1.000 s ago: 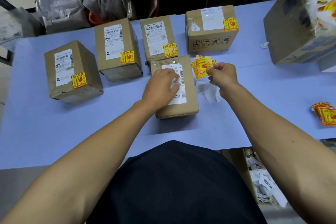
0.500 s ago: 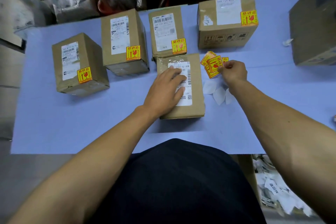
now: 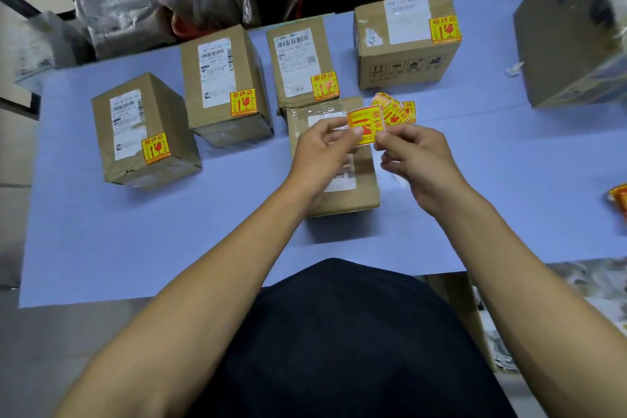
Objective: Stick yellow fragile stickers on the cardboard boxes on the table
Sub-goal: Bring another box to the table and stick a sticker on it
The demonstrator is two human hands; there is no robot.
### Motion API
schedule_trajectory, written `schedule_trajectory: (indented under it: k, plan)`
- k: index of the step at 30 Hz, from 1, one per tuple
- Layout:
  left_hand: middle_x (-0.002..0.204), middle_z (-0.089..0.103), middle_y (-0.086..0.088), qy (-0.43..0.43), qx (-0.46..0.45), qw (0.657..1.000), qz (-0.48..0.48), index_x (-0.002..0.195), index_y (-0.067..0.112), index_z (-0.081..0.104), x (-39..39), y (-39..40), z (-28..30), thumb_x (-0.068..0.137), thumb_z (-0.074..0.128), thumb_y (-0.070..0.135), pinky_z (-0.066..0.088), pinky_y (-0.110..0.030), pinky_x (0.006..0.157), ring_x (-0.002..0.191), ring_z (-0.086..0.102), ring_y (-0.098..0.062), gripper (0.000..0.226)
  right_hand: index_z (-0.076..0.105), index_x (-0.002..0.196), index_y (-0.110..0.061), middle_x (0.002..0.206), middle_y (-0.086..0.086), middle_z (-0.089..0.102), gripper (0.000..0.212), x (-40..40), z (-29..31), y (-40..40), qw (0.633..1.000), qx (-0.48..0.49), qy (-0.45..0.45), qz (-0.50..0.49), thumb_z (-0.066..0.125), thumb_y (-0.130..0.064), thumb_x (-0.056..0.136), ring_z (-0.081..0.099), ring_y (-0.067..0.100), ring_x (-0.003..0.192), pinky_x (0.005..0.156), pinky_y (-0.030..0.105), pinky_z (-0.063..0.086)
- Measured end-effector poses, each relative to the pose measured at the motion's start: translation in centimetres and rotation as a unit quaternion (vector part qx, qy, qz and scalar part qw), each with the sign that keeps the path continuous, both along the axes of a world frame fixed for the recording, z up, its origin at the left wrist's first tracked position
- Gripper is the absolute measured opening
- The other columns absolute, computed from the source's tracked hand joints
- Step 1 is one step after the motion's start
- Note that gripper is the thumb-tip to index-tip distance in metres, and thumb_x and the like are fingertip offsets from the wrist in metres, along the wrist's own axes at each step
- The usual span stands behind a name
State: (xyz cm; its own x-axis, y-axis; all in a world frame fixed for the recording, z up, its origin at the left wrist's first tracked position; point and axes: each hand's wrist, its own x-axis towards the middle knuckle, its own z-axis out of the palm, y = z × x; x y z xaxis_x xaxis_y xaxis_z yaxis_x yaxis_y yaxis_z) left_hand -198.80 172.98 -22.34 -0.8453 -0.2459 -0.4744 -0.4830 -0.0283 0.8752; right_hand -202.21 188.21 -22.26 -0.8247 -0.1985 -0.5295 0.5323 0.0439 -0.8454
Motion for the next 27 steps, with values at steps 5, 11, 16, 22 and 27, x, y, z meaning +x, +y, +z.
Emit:
schedule_trajectory:
  k: [5,11,16,22,27]
  plan:
    - [0.07,0.068,0.0,-0.013,0.215,0.974,0.073,0.092,0.008,0.066,1.1,-0.4,1.5,0.093,0.064,0.002,0.051,-0.018,0.056,0.059,0.061,-0.006,0.006,0.067,0.096,-0.004,0.072,0.0,0.07,0.009,2.1,2.1,-0.8,0.998,-0.053,-0.006,0.024,0.068,-0.012,0.093,0.059,0.01,0.06,0.065,0.022,0.054]
    - [0.073,0.067,-0.003,0.011,0.235,0.969,0.071,0.095,0.007,0.067,2.5,-2.6,2.4,0.094,0.062,0.004,0.053,-0.017,0.059,0.06,0.061,-0.006,0.006,0.069,0.088,-0.011,0.077,0.002,0.073,0.008,3.2,3.5,-1.4,0.993,-0.094,-0.012,0.071,0.064,-0.011,0.095,0.066,0.012,0.068,0.066,0.024,0.059]
    - [0.078,0.066,-0.005,0.023,0.234,0.97,0.068,0.101,0.005,0.066,3.5,-3.5,3.0,0.095,0.061,0.004,0.053,-0.017,0.06,0.061,0.062,-0.006,0.008,0.068,0.088,-0.012,0.076,0.003,0.073,0.011,3.8,4.1,-2.7,0.989,-0.115,-0.005,0.091,0.062,-0.009,0.096,0.067,0.013,0.07,0.066,0.026,0.06]
    - [0.074,0.068,-0.003,0.036,0.223,0.972,0.07,0.101,0.005,0.065,4.1,-4.0,3.4,0.094,0.062,0.003,0.054,-0.018,0.061,0.061,0.062,-0.006,0.008,0.071,0.079,-0.02,0.074,0.001,0.071,0.022,4.3,4.4,-3.7,0.987,-0.123,0.009,0.1,0.061,-0.009,0.096,0.066,0.014,0.071,0.067,0.027,0.06]
    - [0.079,0.069,-0.004,0.053,0.21,0.973,0.08,0.099,0.005,0.066,4.3,-4.2,3.4,0.092,0.064,0.002,0.053,-0.019,0.061,0.061,0.062,-0.007,0.008,0.07,0.08,-0.019,0.073,0.001,0.071,0.02,4.6,4.5,-3.9,0.99,-0.105,0.023,0.093,0.062,-0.01,0.096,0.066,0.013,0.07,0.065,0.028,0.061]
